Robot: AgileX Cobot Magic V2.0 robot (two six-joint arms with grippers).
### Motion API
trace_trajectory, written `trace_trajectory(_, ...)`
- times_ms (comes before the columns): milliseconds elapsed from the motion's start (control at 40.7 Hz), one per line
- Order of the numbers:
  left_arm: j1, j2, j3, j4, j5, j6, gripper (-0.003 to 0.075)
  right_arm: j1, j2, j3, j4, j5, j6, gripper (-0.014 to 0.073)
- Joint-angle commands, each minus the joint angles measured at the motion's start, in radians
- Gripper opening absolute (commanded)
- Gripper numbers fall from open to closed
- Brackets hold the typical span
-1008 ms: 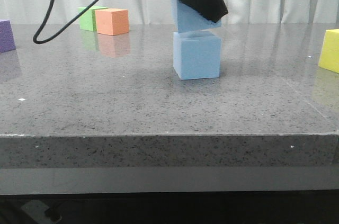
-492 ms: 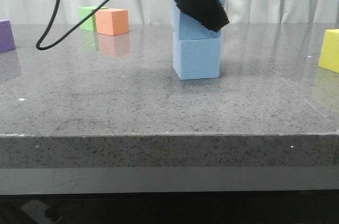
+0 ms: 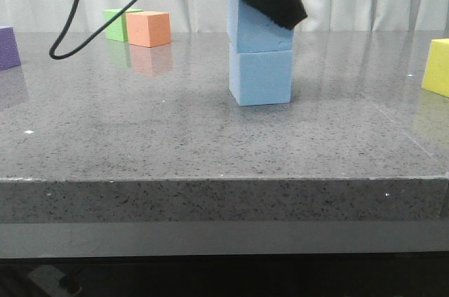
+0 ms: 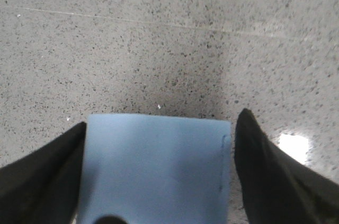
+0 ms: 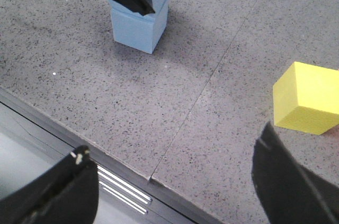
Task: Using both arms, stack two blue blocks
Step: 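Lower the held cube onto the centered cube and open the left gripper, then raise the left gripper away from the stacked cubes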
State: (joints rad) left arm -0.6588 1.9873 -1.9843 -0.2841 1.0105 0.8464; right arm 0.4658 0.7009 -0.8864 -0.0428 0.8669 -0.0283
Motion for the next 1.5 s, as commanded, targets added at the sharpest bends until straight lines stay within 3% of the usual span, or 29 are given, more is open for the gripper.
trace_trajectory(0,-0.006,-0.058,-0.077,-0.025,0.017,-0.078,0.0533,-0.007,-0.003,-0.023,-0.004,-0.06,-0.009,0.0601)
trace_trajectory(467,0.009,-0.059,-0.301,-0.023,0.204,-0.363,0.0533,-0.007,-0.003,-0.023,-0.004,-0.06,-0.009,0.0601)
trace_trajectory(934,0.077,-0.179,-0.295,-0.025,0.263,-0.484,0.0533,-0.007,-0.003,-0.023,-0.004,-0.06,-0.009,0.0601)
trace_trajectory(1107,0.077,-0.264,-0.212,-0.027,0.256,-0.503,0.0533,-0.007,-0.003,-0.023,-0.004,-0.06,-0.009,0.0601)
trace_trajectory(1475,0.077,-0.55,0.218,-0.012,0.076,-0.554,0.0533,-0.007,-0.003,-0.023,-0.004,-0.06,-0.009,0.0601)
